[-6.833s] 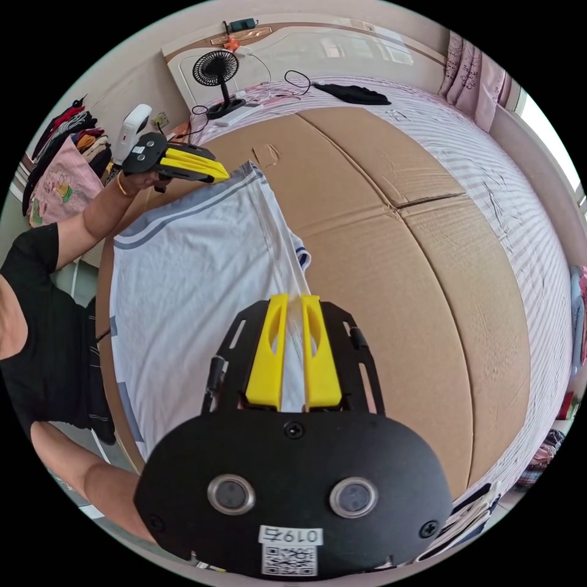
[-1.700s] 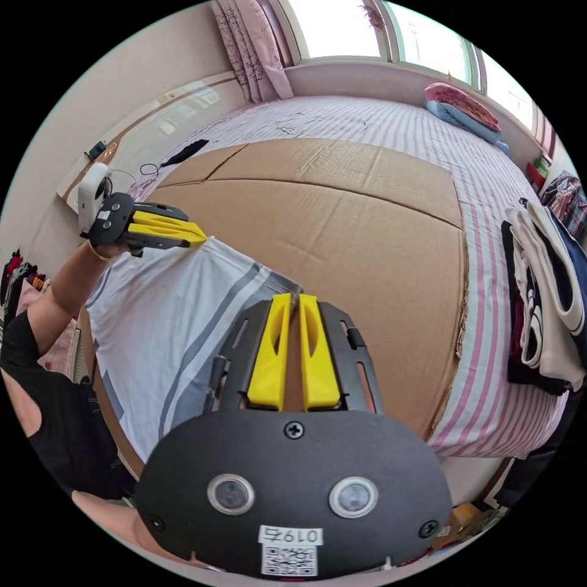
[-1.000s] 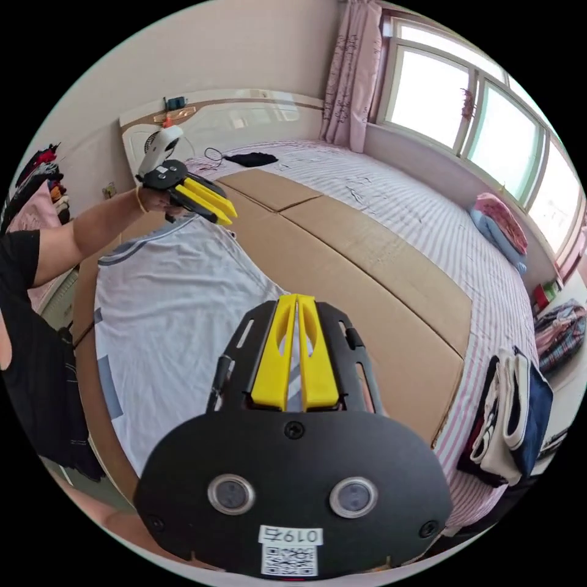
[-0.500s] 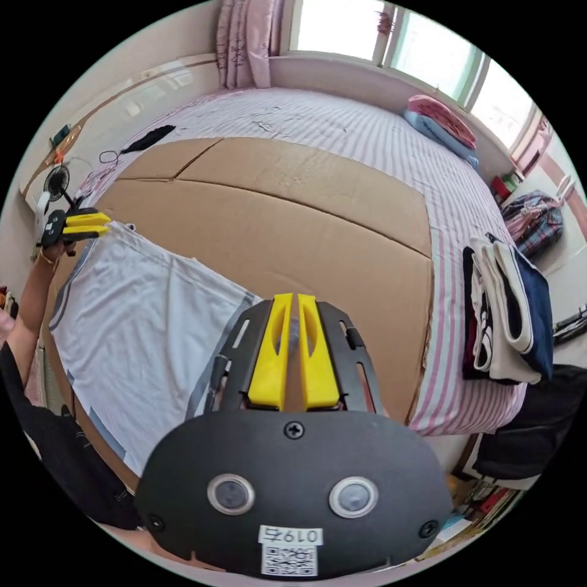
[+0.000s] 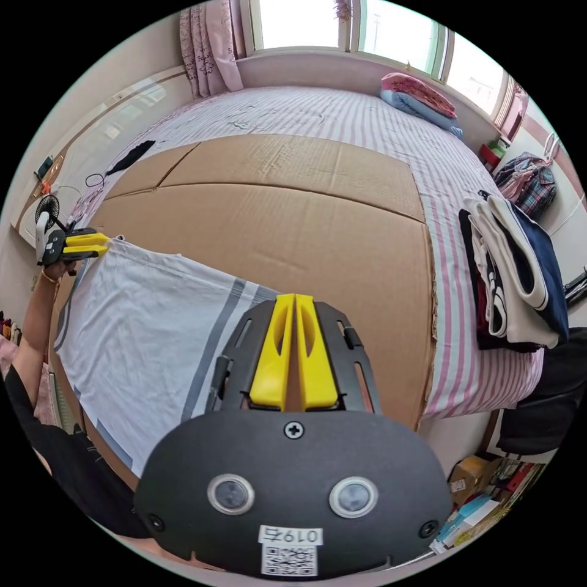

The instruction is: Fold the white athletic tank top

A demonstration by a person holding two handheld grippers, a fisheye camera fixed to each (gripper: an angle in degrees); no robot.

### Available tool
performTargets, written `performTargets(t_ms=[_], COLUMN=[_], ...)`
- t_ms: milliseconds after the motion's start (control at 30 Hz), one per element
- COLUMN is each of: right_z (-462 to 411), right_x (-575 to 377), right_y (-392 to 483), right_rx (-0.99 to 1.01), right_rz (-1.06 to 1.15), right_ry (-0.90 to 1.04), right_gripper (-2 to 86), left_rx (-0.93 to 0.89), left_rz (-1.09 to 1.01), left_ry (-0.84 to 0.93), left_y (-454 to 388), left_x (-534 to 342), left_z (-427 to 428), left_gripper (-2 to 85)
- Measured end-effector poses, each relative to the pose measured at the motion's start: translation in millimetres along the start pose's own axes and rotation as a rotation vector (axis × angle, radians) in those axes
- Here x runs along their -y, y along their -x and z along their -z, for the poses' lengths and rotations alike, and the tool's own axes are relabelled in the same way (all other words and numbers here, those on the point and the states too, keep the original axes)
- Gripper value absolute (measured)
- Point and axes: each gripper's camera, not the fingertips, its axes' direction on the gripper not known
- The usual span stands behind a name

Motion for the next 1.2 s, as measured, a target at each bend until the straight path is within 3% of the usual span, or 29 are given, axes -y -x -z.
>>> performTargets(t_ms=[300,433,667,900,1033,1200], right_z=[-12,3,-18,1,19,20], right_x=[5,4,17,22,34,59], right_y=[5,21,44,60,115,198], right_rx=[0.03,-0.021,-0.076,-0.112,-0.056,0.185], right_rz=[-0.026,-0.009,0.007,0.014,0.176,0.453], right_ry=[0.037,-0.052,0.038,-0.086,-0.223,-0.272], right_gripper=[-0.9,-0.9,0.9,5.9,2.2,-0.6], left_rx=[0.009,0.021,0.025,0.019,-0.021,-0.011], left_rz=[0.008,0.009,0.01,-0.018,-0.054,-0.105], left_ry=[-0.002,-0.016,-0.011,-0.06,-0.105,-0.074], left_y=[10,13,16,22,23,16], left_x=[-12,-19,-25,-34,-36,-27], left_z=[6,12,12,28,35,28], left_gripper=[4.1,4.8,5.3,5.7,5.3,4.0])
